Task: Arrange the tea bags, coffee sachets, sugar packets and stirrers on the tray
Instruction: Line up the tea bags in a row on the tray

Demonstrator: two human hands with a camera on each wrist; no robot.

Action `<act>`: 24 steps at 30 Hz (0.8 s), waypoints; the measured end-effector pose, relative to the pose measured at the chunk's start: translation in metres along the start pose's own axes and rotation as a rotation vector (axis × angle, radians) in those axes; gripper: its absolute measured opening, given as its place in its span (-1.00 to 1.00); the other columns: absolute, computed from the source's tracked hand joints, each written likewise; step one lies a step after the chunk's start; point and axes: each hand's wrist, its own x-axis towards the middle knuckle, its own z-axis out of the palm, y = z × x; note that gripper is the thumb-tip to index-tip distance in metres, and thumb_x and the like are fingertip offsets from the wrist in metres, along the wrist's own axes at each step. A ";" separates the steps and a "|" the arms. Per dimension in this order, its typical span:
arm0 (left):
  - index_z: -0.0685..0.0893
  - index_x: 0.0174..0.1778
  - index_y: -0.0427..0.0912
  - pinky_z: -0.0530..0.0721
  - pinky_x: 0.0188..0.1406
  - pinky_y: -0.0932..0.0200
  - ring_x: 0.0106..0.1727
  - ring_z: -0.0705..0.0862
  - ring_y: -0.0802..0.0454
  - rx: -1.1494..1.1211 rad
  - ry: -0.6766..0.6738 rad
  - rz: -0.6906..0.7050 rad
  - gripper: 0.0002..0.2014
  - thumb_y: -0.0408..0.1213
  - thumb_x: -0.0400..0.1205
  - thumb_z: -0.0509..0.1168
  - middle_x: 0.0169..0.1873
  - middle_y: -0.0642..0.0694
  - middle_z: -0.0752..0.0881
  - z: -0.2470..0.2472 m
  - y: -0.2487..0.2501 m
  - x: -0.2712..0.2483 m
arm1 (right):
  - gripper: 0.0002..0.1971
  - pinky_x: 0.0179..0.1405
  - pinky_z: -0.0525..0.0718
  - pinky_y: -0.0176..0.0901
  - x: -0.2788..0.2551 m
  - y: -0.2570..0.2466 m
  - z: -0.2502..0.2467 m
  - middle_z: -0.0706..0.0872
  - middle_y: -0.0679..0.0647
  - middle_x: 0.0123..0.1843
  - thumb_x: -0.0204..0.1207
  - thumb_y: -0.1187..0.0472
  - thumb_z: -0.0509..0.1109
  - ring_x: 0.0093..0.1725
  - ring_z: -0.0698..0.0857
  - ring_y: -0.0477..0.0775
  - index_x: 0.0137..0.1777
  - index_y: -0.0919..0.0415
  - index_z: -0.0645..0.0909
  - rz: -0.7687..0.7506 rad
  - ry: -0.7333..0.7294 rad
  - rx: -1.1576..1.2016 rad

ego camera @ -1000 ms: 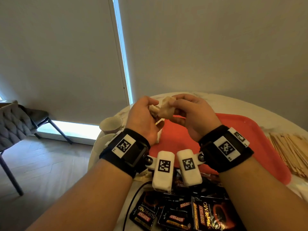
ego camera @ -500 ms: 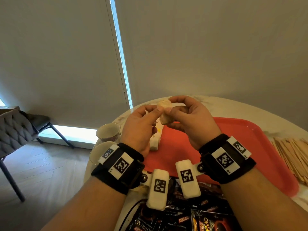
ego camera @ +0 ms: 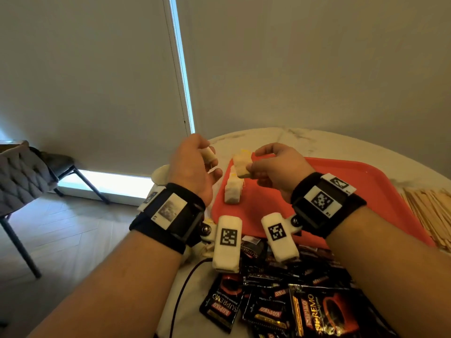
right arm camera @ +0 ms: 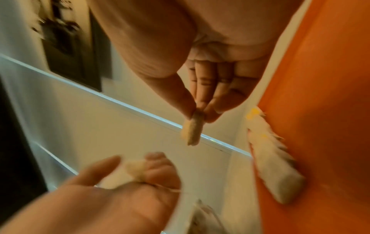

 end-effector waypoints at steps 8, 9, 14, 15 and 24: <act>0.49 -0.15 -0.25 0.50 -0.36 0.13 -0.32 0.46 0.02 -0.012 -0.020 -0.068 -0.70 -0.63 0.33 0.00 -0.15 -0.15 0.52 -0.016 0.014 -0.003 | -0.83 0.09 0.82 0.35 0.007 0.019 0.026 0.83 0.38 -0.10 0.41 0.51 0.58 -0.07 0.86 0.40 -0.16 0.30 0.67 0.252 -0.079 -0.288; 0.49 -0.14 -0.25 0.51 -0.36 0.13 -0.32 0.47 0.03 -0.007 -0.018 -0.077 -0.71 -0.64 0.42 -0.01 -0.15 -0.15 0.52 -0.018 0.013 -0.002 | -0.84 0.11 0.81 0.37 0.008 0.020 0.029 0.85 0.36 -0.08 0.39 0.47 0.62 -0.03 0.86 0.40 -0.16 0.30 0.70 0.260 -0.077 -0.322; 0.52 -0.19 -0.20 0.60 -0.47 0.20 -0.37 0.53 0.08 -0.023 -0.024 -0.103 -0.81 -0.58 0.52 0.15 -0.28 -0.10 0.51 -0.033 0.012 0.008 | -0.79 0.16 0.80 0.33 0.014 0.022 0.037 0.88 0.28 -0.08 0.34 0.38 0.68 -0.01 0.87 0.32 -0.05 0.33 0.77 0.289 -0.078 -0.412; 0.53 -0.19 -0.20 0.61 -0.47 0.22 -0.38 0.55 0.09 -0.045 -0.010 -0.099 -0.84 -0.56 0.55 0.18 -0.31 -0.09 0.52 -0.035 0.013 0.011 | -0.82 0.17 0.80 0.33 0.013 0.022 0.039 0.88 0.29 -0.09 0.37 0.41 0.65 -0.02 0.88 0.32 -0.06 0.33 0.75 0.308 -0.091 -0.399; 0.67 -0.44 -0.09 0.59 -0.08 0.01 -0.21 0.54 -0.11 -0.179 -0.002 0.178 -0.88 -0.34 0.41 0.40 -0.35 -0.06 0.54 -0.057 0.044 0.025 | -0.86 0.13 0.82 0.25 0.011 0.020 0.045 0.86 0.36 -0.03 0.48 0.50 0.56 0.01 0.87 0.33 -0.01 0.40 0.71 0.397 -0.124 -0.350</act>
